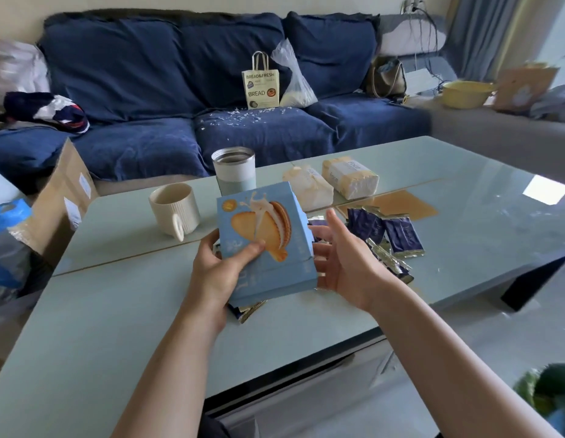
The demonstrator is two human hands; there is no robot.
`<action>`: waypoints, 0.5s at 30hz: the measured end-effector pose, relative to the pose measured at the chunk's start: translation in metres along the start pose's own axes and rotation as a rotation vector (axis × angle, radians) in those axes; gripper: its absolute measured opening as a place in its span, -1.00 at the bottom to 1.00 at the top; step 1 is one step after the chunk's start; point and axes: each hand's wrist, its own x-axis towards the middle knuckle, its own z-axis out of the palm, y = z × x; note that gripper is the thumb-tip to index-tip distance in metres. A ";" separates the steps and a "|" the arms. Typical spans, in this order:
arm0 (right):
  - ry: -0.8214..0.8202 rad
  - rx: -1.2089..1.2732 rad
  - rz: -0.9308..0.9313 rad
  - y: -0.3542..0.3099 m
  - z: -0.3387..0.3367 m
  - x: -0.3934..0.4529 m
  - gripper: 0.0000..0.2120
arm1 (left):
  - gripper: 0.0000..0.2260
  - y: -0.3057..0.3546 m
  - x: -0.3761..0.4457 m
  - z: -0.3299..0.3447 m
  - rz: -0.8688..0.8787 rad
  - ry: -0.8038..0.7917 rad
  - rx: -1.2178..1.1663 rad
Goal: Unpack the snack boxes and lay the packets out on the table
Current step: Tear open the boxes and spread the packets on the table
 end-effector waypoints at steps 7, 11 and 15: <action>0.251 -0.207 -0.093 -0.010 -0.061 -0.046 -0.67 | -0.46 -0.018 -0.025 0.087 0.158 -0.110 0.123; 0.371 -0.112 -0.089 -0.015 -0.103 -0.081 -0.81 | -0.45 -0.031 -0.048 0.136 0.158 -0.240 0.115; 0.456 -0.058 -0.101 -0.016 -0.148 -0.128 -0.77 | -0.42 -0.045 -0.075 0.180 0.165 -0.445 0.109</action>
